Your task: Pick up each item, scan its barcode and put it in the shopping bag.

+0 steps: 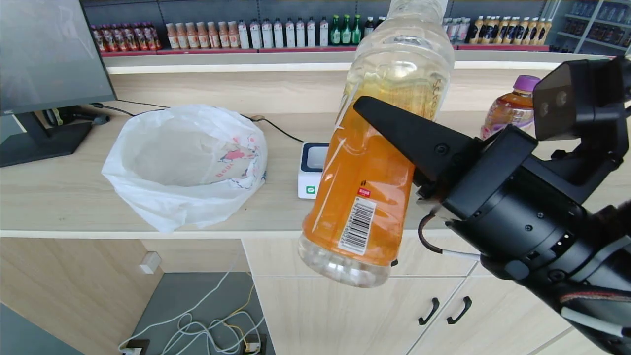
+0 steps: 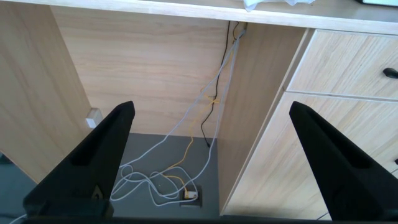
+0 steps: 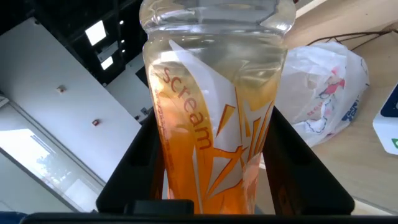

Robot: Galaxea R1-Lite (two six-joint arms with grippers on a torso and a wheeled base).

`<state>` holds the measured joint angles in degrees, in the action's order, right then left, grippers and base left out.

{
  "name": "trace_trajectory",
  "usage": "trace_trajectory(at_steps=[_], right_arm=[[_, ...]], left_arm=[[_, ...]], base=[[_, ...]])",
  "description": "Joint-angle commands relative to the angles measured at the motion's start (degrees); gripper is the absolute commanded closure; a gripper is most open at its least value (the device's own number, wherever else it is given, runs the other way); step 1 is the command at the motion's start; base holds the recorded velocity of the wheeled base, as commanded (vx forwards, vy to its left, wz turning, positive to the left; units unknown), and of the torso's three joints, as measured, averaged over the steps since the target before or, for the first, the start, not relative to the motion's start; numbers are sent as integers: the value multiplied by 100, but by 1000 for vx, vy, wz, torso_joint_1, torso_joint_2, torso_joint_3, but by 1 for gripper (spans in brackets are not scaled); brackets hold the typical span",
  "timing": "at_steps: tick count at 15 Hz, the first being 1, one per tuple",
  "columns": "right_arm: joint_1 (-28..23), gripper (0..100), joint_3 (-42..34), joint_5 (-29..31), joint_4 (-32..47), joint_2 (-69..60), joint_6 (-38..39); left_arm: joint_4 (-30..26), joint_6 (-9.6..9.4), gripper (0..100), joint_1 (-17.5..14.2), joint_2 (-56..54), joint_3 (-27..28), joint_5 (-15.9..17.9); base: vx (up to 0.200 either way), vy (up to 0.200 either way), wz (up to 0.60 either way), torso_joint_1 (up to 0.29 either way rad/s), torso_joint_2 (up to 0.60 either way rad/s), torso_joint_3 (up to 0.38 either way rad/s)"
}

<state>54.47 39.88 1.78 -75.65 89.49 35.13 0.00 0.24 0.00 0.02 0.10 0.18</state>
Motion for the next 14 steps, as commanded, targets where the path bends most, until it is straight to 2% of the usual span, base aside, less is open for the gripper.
trace_trajectory(at_steps=[1, 14], right_arm=[[117, 100, 29, -2, 7, 25, -15], [266, 100, 20, -46, 7, -55, -288]], left_arm=[[0, 2, 0, 0, -2, -10, -1], [0, 2, 0, 0, -2, -1, -1]], base=[[0, 0, 0, 0, 0, 0], [0, 0, 0, 0, 0, 0]])
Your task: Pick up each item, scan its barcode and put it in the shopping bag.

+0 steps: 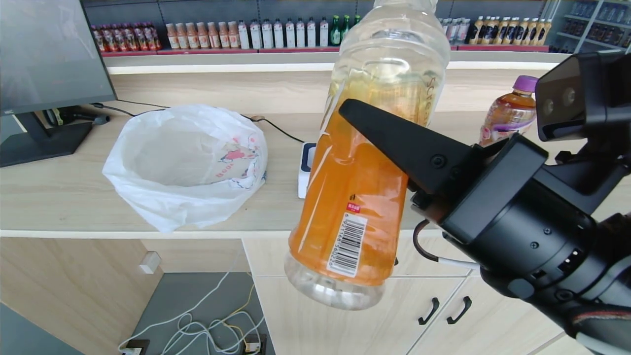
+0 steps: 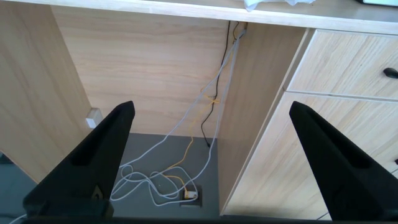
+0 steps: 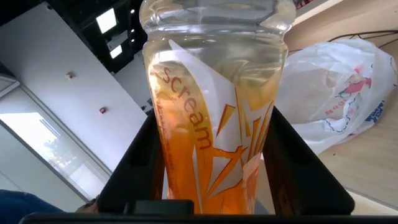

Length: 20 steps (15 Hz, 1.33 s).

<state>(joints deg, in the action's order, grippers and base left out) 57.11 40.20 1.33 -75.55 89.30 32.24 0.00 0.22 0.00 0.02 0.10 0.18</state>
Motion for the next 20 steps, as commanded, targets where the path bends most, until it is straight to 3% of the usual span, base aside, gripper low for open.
trace_trajectory(at_steps=[1, 8, 13, 20], right_arm=[[2, 100, -13, 8, -4, -44, -34], [-165, 100, -39, 17, 330, -53, -1141], [-1088, 100, -13, 34, 462, -70, -2319], [-1712, 100, -461, 25, 5, 158, -3585]], left_arm=[[0, 4, 0, 0, -2, -1, -1], [0, 4, 0, 0, -2, -1, -1], [0, 4, 0, 0, -2, -1, -1], [0, 4, 0, 0, -2, -1, -1]], base=[[0, 0, 0, 0, 0, 0], [0, 0, 0, 0, 0, 0], [0, 0, 0, 0, 0, 0], [0, 0, 0, 0, 0, 0]])
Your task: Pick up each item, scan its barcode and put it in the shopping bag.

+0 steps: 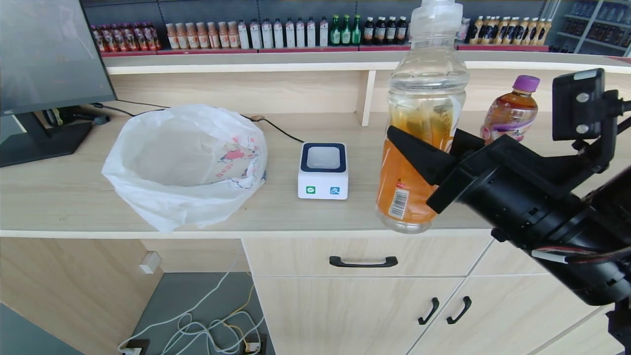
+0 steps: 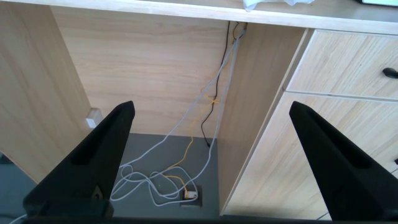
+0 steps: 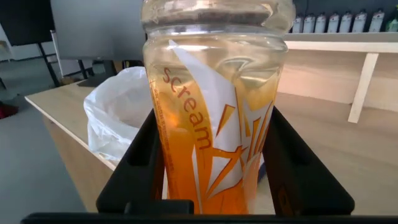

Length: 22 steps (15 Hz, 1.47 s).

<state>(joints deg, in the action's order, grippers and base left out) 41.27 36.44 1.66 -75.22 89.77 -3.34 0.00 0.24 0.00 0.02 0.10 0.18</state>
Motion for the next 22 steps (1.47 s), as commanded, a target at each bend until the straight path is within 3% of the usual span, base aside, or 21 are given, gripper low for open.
trace_trajectory(at_steps=[1, 11, 22], right_arm=[[-127, 100, 4, -8, -116, 172, -176], [-215, 100, -67, 186, -547, 497, -360], [-461, 100, -5, 326, -705, 524, -193]], left_arm=[[0, 2, 0, 0, -2, -1, -1], [0, 2, 0, 0, -2, -1, -1], [0, 11, 0, 0, -2, -1, -1]], base=[[0, 0, 0, 0, 0, 0], [0, 0, 0, 0, 0, 0], [0, 200, 0, 1, 3, 2]])
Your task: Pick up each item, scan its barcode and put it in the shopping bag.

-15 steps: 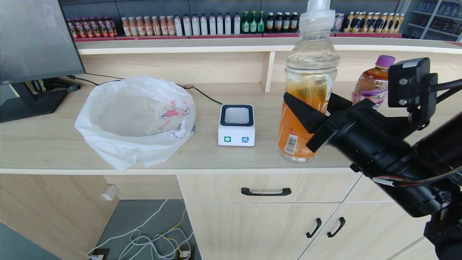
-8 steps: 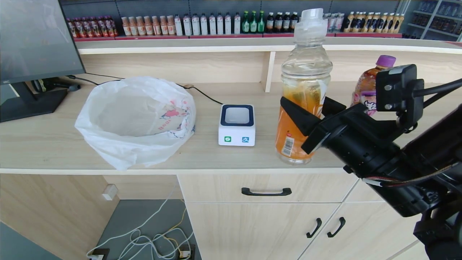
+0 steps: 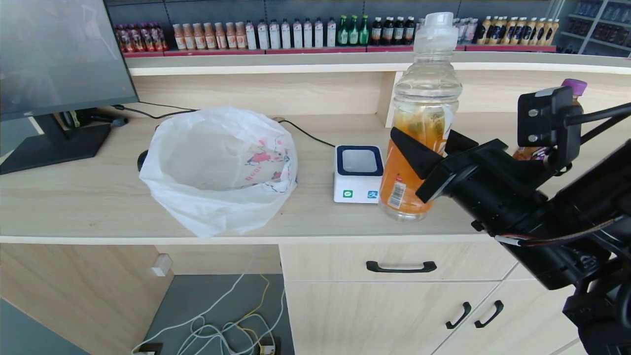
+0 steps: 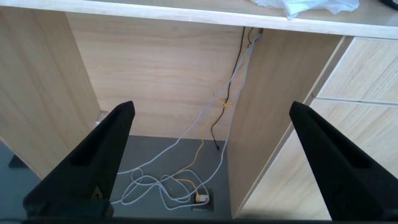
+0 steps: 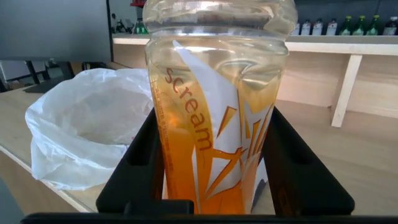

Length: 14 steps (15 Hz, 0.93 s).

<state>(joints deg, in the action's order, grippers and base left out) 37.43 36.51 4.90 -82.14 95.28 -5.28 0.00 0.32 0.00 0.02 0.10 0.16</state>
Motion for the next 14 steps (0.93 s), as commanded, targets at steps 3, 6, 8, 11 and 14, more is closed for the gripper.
trace_trajectory(at_steps=[3, 6, 8, 11, 14], right_arm=[[-130, 100, 14, -7, -13, -36, 1], [-271, 100, 172, -68, 5, 43, -8], [-499, 100, 585, -235, 75, 175, -26], [-737, 100, 823, -297, 286, 210, -202], [-1027, 100, 1139, -833, 444, 289, -632]], left_arm=[[0, 3, 0, 0, -2, -1, 2], [0, -5, 0, 0, -2, -1, 2], [0, -5, 0, 0, -2, -1, 2], [0, -5, 0, 0, -2, -1, 2], [0, -5, 0, 0, -2, -1, 2]], base=[[0, 200, 0, 4, 2, 2], [0, 67, 0, 1, 1, 1], [0, 0, 0, 0, 0, 0], [0, 0, 0, 0, 0, 0], [0, 0, 0, 0, 0, 0]])
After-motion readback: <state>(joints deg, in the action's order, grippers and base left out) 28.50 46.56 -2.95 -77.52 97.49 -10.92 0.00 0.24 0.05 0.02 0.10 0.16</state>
